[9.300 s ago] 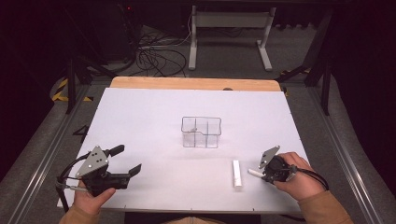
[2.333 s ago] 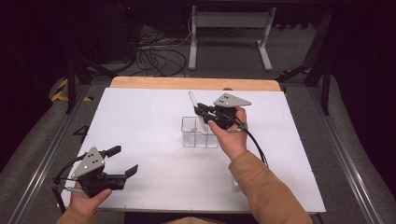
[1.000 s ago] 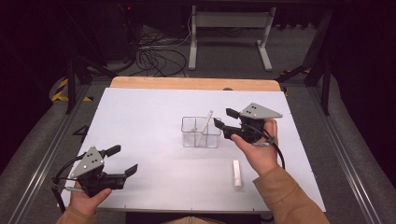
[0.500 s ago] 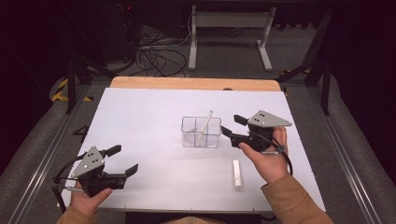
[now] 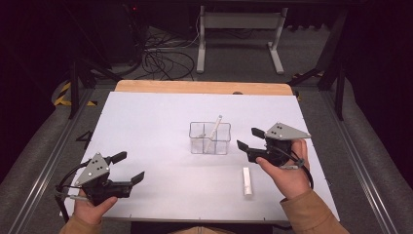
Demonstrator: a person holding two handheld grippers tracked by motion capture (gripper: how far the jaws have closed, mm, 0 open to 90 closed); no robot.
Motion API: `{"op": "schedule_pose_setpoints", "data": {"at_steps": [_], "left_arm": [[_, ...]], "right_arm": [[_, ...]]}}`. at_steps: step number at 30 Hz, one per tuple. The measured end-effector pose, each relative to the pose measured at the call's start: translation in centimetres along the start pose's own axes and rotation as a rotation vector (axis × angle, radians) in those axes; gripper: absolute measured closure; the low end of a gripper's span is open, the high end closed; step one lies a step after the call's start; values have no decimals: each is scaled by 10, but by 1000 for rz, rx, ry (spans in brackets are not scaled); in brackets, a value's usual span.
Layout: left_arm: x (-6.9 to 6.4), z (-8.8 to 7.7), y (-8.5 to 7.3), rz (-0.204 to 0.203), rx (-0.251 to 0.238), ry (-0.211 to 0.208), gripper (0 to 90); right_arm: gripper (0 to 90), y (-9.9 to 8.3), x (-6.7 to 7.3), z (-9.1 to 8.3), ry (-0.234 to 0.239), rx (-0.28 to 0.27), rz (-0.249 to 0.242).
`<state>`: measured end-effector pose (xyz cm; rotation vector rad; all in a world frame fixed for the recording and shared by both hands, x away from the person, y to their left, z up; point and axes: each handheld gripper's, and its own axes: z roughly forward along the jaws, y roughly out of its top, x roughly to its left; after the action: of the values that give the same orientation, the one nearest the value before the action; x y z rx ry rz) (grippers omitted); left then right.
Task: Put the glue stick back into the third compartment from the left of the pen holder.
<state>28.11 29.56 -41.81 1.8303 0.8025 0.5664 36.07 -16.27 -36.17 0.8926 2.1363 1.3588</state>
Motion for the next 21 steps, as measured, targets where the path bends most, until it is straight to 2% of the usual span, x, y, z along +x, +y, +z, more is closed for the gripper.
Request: {"op": "schedule_pose_setpoints", "data": {"at_steps": [4,10,13,17,19,21], "left_arm": [[-1,0,0,1,3,0,130],[0,0,0,3,-1,2,131],[-1,0,0,2,2,0,130],[0,0,0,3,1,1,131],[0,0,0,2,0,0,131],[-1,0,0,2,2,0,131]], "right_arm": [[348,-5,2,-1,5,43,22],[323,-9,1,-3,0,83,-18],[327,-11,2,-6,-5,104,8],[329,-13,2,-7,-9,145,-4],[331,-13,2,-7,-18,147,-23],[361,-13,2,-8,-8,134,-7]]}}
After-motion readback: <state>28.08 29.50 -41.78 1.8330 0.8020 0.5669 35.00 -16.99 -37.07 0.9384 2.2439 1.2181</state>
